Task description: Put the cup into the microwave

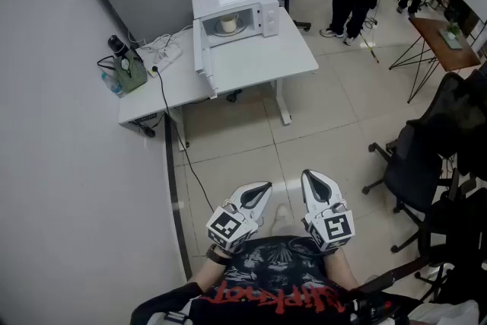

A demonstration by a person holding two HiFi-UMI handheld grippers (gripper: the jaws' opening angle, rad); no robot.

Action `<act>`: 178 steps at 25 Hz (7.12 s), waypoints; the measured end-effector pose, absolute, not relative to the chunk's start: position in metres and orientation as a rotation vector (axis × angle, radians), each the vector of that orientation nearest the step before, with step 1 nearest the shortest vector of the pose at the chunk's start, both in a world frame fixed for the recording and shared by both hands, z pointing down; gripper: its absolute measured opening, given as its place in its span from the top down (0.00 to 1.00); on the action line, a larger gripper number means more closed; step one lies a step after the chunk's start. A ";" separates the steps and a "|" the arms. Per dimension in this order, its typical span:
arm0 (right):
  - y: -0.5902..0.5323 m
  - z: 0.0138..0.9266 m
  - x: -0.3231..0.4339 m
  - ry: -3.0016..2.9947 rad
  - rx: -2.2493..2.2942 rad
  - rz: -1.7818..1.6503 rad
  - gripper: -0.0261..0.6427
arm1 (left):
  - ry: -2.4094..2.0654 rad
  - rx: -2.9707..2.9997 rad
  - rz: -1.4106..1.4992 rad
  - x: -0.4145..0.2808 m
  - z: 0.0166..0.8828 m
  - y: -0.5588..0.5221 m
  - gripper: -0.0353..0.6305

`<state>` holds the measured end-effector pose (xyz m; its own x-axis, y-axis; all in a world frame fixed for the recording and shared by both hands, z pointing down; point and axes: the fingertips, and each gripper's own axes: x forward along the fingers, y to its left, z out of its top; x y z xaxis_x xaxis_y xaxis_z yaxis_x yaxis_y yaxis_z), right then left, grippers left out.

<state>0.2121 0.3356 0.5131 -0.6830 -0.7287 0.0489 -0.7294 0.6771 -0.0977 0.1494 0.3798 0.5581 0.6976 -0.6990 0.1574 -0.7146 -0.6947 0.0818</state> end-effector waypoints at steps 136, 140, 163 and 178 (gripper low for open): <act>-0.228 0.532 -0.039 -2.513 1.245 0.052 0.29 | -0.827 2.835 -0.017 -0.136 0.507 -0.178 0.94; -0.229 0.530 -0.045 -2.538 1.233 0.074 0.29 | -0.856 2.812 0.019 -0.143 0.509 -0.178 0.94; -0.218 0.532 -0.053 -2.557 1.194 0.066 0.29 | -0.909 2.783 0.011 -0.147 0.518 -0.170 0.94; -0.220 0.533 -0.054 -2.569 1.165 0.081 0.29 | -0.947 2.763 0.014 -0.146 0.515 -0.175 0.94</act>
<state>-0.0538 -0.2204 0.5327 -0.6172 -0.7236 0.3088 -0.7416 0.6662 0.0788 -0.1463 -0.1752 0.5151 0.7922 -0.6050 0.0801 -0.6072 -0.7681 0.2035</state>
